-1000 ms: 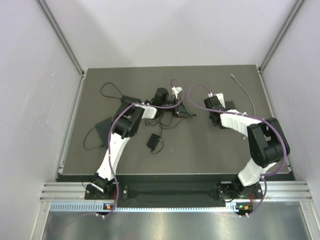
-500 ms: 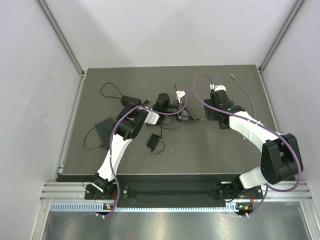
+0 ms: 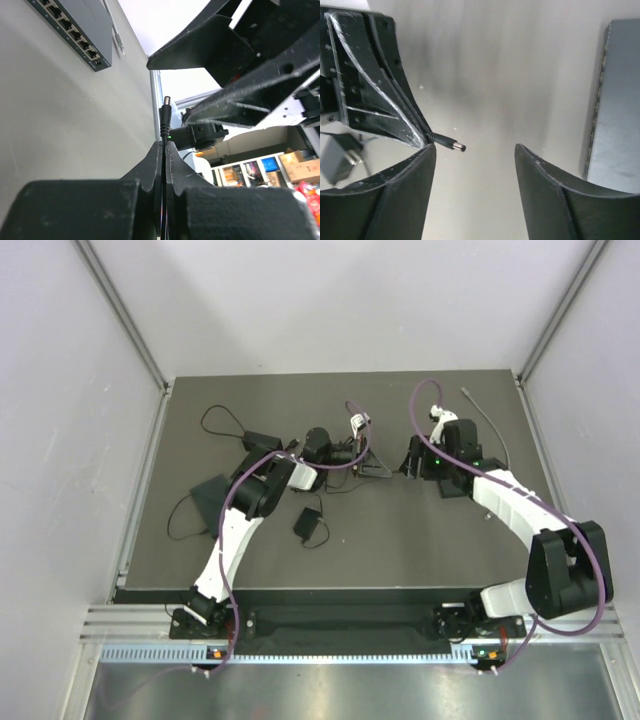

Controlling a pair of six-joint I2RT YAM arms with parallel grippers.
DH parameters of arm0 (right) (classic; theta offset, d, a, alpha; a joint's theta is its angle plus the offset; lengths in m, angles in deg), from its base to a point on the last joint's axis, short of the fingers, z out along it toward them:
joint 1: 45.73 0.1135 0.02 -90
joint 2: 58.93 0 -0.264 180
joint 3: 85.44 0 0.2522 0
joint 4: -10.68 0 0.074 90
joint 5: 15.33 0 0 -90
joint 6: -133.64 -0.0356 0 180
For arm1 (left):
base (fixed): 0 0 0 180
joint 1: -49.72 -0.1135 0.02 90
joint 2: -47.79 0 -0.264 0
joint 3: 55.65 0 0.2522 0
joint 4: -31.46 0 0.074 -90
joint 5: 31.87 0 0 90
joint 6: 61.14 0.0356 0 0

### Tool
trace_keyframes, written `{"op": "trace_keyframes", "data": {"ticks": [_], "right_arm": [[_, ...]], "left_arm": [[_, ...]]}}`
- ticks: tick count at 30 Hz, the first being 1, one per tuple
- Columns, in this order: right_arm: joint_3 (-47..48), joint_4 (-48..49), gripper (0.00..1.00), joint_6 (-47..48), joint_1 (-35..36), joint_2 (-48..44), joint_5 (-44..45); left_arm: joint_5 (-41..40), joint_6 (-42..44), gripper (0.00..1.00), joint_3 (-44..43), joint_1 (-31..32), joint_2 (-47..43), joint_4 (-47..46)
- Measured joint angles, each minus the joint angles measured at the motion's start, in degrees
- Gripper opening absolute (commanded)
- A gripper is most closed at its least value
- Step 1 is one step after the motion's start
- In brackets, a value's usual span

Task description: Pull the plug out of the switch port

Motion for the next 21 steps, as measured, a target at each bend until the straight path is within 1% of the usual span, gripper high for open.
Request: {"op": "trace_keyframes", "data": {"ticks": [2,4,5,6,7,10,11,12,14,15,16,18,19,21], "right_arm": [[-0.7,1.2,0.61,-2.0,-0.9,-0.4,-1.7],[-1.0,2.1,0.6,-3.1,-0.9,-0.4,-3.0],[-1.0,2.3,0.59,-3.6,-0.9,-0.5,-3.4],[-1.1,2.4,0.59,-3.9,-0.9,-0.6,-3.5],[-1.1,2.4,0.58,-4.3,-0.9,-0.9,-3.5],[-1.4,2.4,0.58,-4.7,-1.1,-2.2,-3.3],[-1.4,2.4,0.58,-4.7,-1.1,-2.6,-3.3],[-1.4,2.4,0.58,-4.7,-1.2,-2.9,-3.1],[-1.4,2.3,0.59,-4.7,-1.3,-3.5,-2.7],[-1.3,2.0,0.59,-4.6,-1.4,-3.7,-2.4],[-1.3,1.7,0.59,-4.5,-1.5,-3.8,-2.0],[-1.2,1.0,0.59,-4.2,-2.0,-3.9,-1.4],[-1.1,0.4,0.59,-4.0,-2.3,-4.0,-1.1],[-0.8,-0.5,0.59,-3.4,-3.4,-4.0,-0.6]], "left_arm": [[0.0,-1.0,0.0,0.2,0.0,0.0,-0.3],[0.1,-0.2,0.0,0.9,0.0,-0.5,-0.3],[0.3,0.9,0.0,1.7,0.0,-1.1,-0.3],[0.3,3.9,0.0,2.5,0.0,-2.0,0.5],[0.4,8.0,0.0,3.3,0.0,-3.3,3.1],[-1.4,22.1,0.0,3.6,0.3,-8.2,18.6],[-2.2,26.8,0.01,3.5,0.5,-10.3,24.0],[-2.7,30.3,0.1,3.5,0.6,-11.8,27.5],[-3.7,35.9,0.23,3.5,0.9,-14.5,32.2],[-4.5,38.5,0.32,3.5,1.0,-15.6,34.5],[-5.7,42.5,0.38,3.5,1.3,-16.9,37.6],[-8.5,49.3,0.45,3.5,1.7,-18.9,44.4],[-9.7,52.0,0.51,3.6,1.9,-19.7,47.1],[-11.9,57.4,0.58,4.5,2.1,-21.2,51.3]]}}
